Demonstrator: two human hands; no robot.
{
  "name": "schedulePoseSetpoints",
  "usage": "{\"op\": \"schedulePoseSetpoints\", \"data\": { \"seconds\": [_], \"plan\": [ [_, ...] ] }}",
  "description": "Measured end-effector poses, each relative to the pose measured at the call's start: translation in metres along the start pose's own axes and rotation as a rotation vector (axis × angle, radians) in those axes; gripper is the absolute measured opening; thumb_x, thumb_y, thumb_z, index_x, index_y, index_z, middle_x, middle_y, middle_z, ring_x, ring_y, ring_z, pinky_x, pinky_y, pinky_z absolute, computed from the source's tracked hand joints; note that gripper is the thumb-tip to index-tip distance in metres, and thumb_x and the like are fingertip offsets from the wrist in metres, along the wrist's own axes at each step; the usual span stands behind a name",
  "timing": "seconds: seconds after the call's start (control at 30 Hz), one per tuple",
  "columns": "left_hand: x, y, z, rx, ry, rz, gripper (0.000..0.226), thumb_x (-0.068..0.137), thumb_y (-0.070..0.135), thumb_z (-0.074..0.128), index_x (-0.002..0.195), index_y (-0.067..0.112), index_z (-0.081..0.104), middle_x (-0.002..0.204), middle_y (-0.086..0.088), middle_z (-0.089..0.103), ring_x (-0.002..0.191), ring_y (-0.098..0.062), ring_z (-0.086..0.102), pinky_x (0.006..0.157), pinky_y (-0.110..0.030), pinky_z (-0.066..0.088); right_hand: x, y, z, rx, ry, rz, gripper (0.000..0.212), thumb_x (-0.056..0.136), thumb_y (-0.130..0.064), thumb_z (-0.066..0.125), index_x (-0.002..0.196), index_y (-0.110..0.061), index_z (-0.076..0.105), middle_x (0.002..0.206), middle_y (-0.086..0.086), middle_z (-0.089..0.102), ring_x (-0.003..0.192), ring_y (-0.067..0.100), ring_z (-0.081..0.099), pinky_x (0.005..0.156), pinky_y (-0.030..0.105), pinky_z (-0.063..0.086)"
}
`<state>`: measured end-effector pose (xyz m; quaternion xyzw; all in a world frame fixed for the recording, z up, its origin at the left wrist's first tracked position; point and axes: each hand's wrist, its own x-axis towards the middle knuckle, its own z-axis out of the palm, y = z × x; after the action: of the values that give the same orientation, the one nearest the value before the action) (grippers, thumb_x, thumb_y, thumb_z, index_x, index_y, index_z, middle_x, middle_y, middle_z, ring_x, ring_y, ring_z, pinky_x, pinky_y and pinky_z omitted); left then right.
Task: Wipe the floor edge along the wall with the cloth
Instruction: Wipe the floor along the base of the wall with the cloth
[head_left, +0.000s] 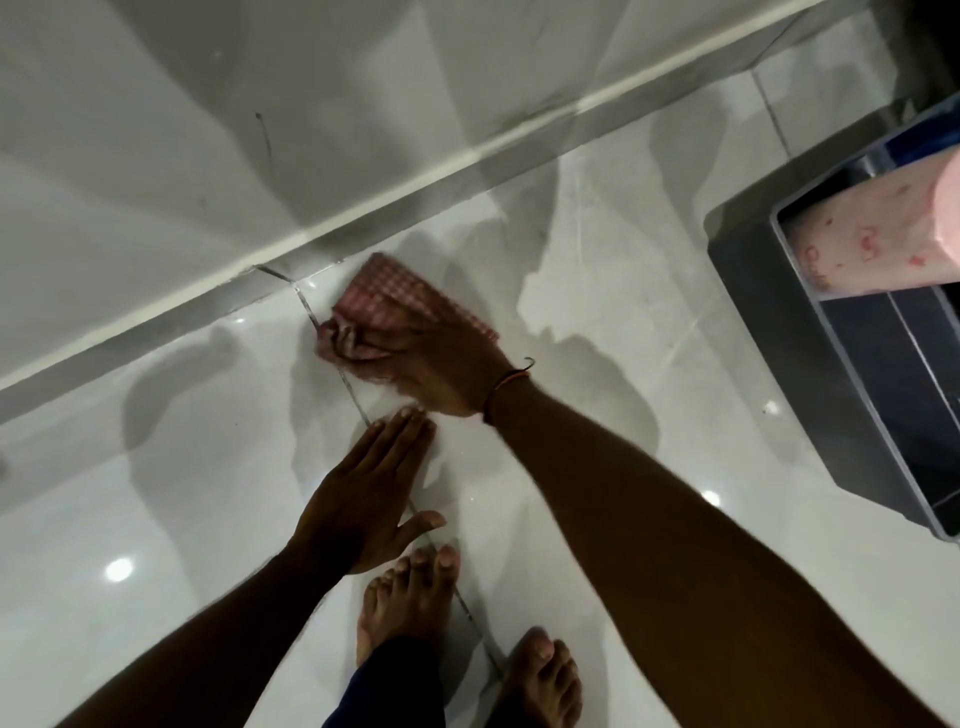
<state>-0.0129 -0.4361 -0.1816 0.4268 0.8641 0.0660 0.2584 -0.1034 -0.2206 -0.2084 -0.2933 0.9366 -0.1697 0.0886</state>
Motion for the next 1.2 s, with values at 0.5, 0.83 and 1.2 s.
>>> {"op": "schedulePoseSetpoints", "data": {
  "seconds": [0.5,0.83,1.2],
  "plan": [
    [0.031,0.004,-0.008,0.067,-0.009,0.045,0.101,0.102,0.078,0.024,0.163,-0.002,0.027,0.169,-0.026,0.028,0.159,-0.042,0.022,0.126,-0.057,0.032,0.005,0.009,-0.008,-0.038,-0.047,0.222,0.06,0.102,-0.041,0.047,0.16,-0.05,0.03,0.175,-0.009,0.02,0.162,0.039,0.009,0.126,0.069,0.005],
    [0.038,0.014,-0.011,0.072,0.021,0.04,0.097,0.103,0.076,0.03,0.152,-0.007,0.043,0.153,-0.03,0.052,0.148,-0.046,0.045,0.125,-0.058,0.033,0.018,-0.023,-0.005,0.055,-0.004,0.12,0.047,0.104,-0.036,0.048,0.149,-0.048,0.051,0.17,-0.01,0.033,0.162,0.037,0.016,0.128,0.067,0.003],
    [0.037,0.013,-0.01,0.059,-0.014,0.087,0.104,0.101,0.079,0.032,0.166,-0.001,0.017,0.176,-0.024,0.009,0.164,-0.037,0.006,0.129,-0.056,0.025,-0.062,0.102,-0.029,-0.108,0.142,0.336,0.052,0.104,-0.032,0.046,0.155,-0.046,0.042,0.168,-0.005,0.038,0.158,0.04,0.027,0.125,0.07,0.016]
  ]
}}
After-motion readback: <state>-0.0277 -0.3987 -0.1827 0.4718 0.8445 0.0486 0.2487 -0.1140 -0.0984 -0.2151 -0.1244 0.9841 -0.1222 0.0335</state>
